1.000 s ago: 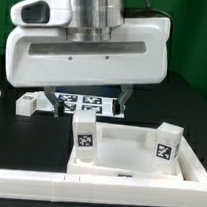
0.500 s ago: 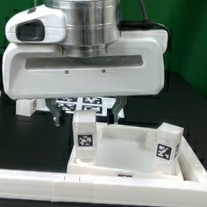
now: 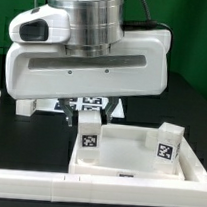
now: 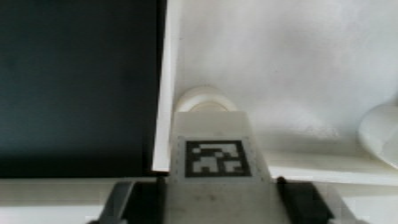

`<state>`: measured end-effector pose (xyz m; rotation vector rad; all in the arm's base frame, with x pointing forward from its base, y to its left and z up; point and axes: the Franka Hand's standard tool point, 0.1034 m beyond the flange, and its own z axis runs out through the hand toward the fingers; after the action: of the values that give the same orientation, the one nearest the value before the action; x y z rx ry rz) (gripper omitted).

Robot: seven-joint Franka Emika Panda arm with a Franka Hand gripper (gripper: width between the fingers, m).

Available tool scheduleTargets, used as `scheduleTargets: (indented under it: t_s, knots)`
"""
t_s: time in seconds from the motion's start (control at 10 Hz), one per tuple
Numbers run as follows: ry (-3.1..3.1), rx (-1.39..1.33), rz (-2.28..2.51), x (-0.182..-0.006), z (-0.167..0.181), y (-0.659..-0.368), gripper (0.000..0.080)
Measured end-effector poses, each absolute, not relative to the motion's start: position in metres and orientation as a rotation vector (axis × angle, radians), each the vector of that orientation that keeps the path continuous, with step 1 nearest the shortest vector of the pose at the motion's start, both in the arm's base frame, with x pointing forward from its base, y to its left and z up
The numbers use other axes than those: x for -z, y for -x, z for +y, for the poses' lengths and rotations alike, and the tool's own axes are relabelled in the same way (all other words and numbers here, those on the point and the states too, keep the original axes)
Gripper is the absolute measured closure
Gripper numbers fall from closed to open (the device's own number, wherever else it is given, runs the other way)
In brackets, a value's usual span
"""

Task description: Assemble square table

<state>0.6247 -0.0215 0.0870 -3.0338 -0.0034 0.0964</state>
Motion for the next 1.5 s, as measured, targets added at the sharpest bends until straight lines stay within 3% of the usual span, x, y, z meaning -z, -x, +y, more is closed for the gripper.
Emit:
scheduleTargets:
  t_s: [0.2, 1.3, 1.5]
  knots:
    - [3.032, -0.095, 0.107, -0.087, -0.021, -0.625, 0.0514]
    - [2.468, -0.097, 1.734, -0.086, -0.006, -0.629, 0.0512]
    - [2.470, -0.096, 1.731, -0.086, -0.006, -0.629, 0.0507]
